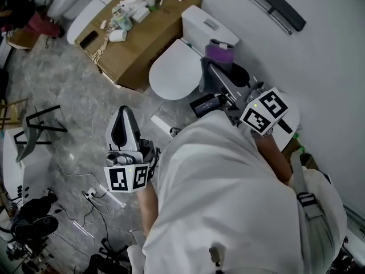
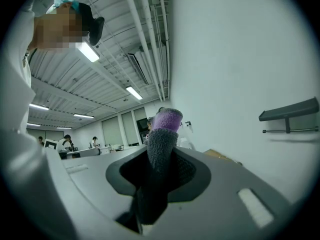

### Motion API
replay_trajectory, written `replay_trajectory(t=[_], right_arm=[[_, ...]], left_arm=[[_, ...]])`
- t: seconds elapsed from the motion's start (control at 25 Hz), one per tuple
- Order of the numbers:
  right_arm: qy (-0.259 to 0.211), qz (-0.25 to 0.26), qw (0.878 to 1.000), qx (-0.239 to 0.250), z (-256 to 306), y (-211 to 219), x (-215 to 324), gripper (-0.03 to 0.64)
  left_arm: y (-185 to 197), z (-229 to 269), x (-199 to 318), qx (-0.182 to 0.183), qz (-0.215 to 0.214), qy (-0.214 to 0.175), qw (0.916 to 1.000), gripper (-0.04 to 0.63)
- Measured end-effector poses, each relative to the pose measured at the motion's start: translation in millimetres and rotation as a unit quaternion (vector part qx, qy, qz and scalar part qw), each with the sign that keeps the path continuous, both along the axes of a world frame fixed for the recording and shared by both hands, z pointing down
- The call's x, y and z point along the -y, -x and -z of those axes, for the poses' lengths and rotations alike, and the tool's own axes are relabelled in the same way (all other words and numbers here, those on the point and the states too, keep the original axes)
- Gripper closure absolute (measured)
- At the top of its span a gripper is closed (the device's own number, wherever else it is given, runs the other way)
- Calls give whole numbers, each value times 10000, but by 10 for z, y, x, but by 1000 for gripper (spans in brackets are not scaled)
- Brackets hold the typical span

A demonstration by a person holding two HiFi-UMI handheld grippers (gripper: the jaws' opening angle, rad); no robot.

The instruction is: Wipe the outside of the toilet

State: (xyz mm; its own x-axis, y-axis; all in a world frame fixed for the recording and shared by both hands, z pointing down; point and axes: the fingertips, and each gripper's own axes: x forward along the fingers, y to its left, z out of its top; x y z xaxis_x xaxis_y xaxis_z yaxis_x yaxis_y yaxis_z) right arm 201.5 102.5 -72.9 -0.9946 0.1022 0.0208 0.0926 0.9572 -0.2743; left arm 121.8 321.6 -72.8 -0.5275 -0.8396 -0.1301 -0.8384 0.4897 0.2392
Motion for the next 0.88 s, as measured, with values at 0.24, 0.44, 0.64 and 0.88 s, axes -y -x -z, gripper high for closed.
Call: replay_trajectory(t=[0.24, 0.44, 0.64, 0.88], right_arm=[[-83, 44, 10000, 31, 53, -38, -369, 518], [-201, 128, 9997, 29, 40, -3, -636, 518], [-260, 106, 9996, 13, -6, -45, -809, 518], [-307, 37, 9995, -33, -28, -81, -939, 518]], left_arm=[[-85, -45, -433, -67, 162, -105, 9998, 591], [-86, -101, -710, -76, 282, -210, 9994, 591], [-131, -229, -879, -149, 320, -269, 9990, 591], [-132, -258, -1017, -175, 291, -340, 9988, 591]])
